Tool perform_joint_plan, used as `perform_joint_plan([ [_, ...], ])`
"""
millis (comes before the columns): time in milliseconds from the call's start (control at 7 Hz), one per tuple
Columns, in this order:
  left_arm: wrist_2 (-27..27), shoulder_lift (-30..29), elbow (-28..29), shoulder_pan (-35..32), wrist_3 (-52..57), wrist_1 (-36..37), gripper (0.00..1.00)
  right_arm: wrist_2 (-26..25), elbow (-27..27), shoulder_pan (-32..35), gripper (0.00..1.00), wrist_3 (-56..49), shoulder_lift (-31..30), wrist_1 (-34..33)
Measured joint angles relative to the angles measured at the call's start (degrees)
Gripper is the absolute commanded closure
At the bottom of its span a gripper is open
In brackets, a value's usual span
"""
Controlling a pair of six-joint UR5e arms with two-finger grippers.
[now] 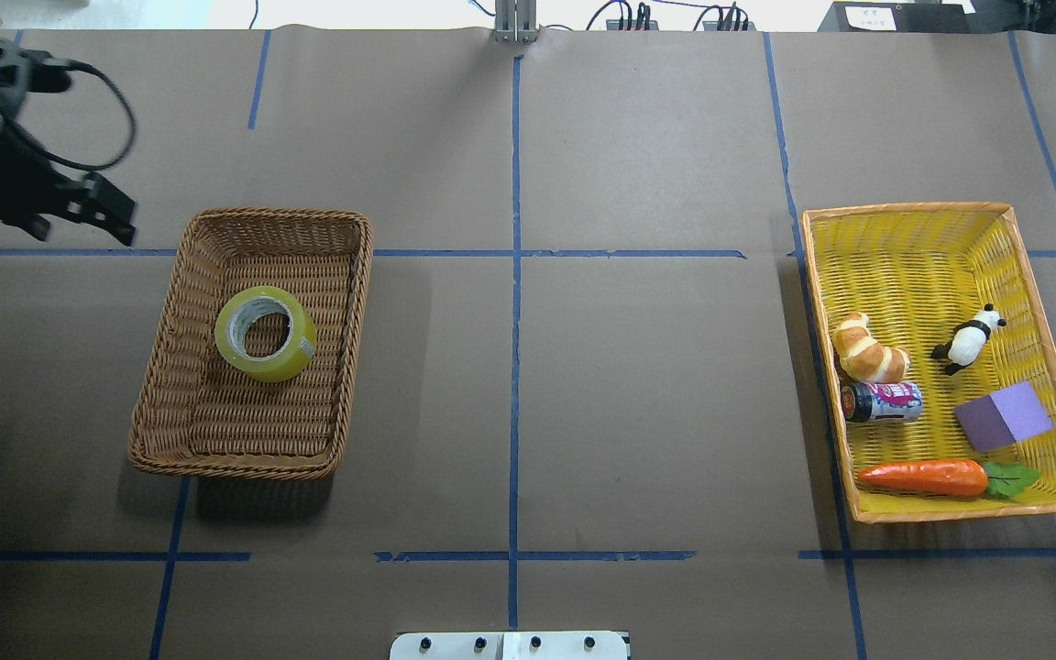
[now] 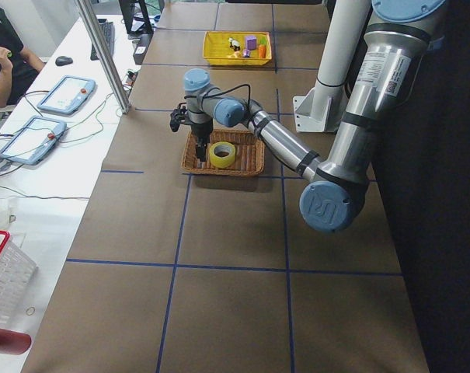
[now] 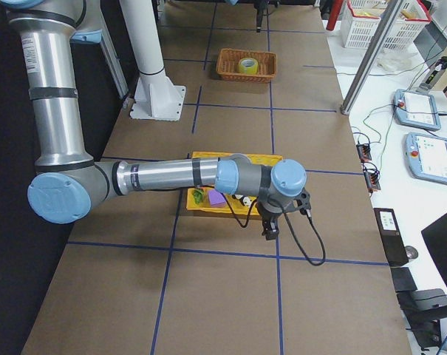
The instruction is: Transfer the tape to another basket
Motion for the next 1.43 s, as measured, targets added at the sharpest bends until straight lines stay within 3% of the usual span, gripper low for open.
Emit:
perform_joint_plan([
  [286,-3.01,3.10,3.36,-8.47,10.65,-0.02,0.00,-0.36,-0.94,2.81,0.00,0.20,-4.09,4.08],
  [714,-5.75,8.28,9.28,-19.24,26.88,-0.15,0.00,-3.70,0.78,2.86,0.00,6.91,-3.05,5.00],
  [1143,-7.10,12.82,15.32,-25.19,37.86,-0.75,0.00,-3.75,4.80,2.76,0.00,7.86,-2.50,5.00],
  [1429,-7.23,15.28,16.18,-27.72,40.71,-0.94,0.00,-3.81,4.15,2.76,0.00,7.85,-2.53,4.96],
])
